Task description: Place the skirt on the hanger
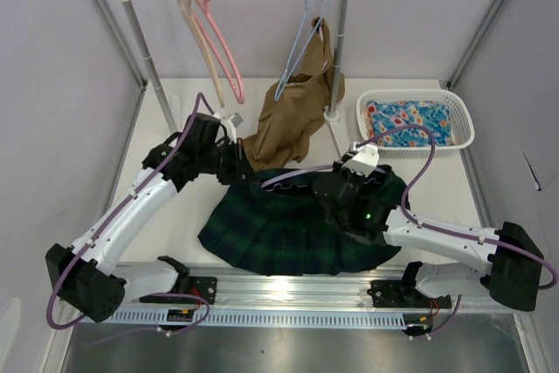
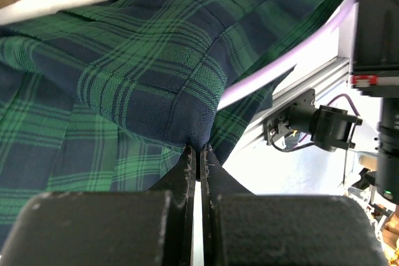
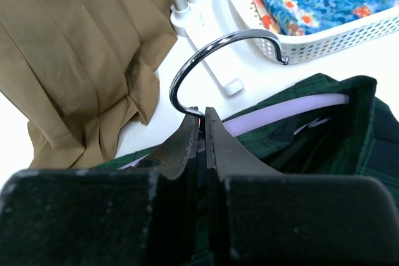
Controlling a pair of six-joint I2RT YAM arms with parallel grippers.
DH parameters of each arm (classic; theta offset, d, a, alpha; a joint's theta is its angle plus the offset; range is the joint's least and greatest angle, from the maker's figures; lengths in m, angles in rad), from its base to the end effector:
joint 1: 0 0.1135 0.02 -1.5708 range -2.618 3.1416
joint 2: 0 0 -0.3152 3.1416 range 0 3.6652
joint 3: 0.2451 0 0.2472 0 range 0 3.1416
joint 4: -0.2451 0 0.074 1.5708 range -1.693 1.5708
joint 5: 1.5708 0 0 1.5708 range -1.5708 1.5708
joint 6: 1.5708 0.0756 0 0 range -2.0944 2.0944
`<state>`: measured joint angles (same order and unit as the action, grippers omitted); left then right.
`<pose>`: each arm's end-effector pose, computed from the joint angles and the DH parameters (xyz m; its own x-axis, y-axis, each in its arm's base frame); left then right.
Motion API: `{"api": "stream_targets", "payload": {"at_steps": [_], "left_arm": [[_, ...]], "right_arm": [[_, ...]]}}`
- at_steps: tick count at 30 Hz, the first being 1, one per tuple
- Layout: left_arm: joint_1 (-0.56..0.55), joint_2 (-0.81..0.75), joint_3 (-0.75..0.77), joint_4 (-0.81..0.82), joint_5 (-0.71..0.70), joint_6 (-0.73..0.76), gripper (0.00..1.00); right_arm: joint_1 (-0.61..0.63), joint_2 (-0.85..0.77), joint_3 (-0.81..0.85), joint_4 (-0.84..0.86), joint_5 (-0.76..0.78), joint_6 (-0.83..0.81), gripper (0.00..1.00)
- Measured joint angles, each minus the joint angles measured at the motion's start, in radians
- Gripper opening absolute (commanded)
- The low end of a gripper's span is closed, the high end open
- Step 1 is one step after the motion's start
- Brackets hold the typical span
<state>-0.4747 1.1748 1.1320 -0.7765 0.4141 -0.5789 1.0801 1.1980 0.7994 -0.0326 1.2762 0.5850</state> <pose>0.1981 -0.1360 0.3493 -0.9066 -0.0972 -0.4106 0.1992 0.7592 -0.6196 0.1753 0.1746 0.3291 -0.0794 0.1916 -0.9783 0.2368 0.9569 0.1682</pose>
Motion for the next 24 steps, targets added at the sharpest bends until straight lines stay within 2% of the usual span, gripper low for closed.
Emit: {"api": "stream_targets", "payload": {"at_steps": [7,12,19,24], "left_arm": [[-0.024,0.005,-0.039,0.035,0.0,-0.017,0.0],[-0.044,0.024,-0.04,0.043,-0.021,-0.02,0.07],[-0.05,0.035,-0.051,0.08,-0.051,0.017,0.29],[-0.056,0.035,-0.053,0.117,-0.069,0.086,0.37]], "right_arm": [[0.019,-0.001,0.0,0.032,0.0,-0.042,0.0],[0.038,-0.005,0.0,0.027,-0.006,-0.041,0.0],[0.032,-0.066,0.0,-0.044,-0.082,-0.027,0.0],[-0.006,-0.097,0.002,-0.09,-0.135,-0.012,0.0]]}}
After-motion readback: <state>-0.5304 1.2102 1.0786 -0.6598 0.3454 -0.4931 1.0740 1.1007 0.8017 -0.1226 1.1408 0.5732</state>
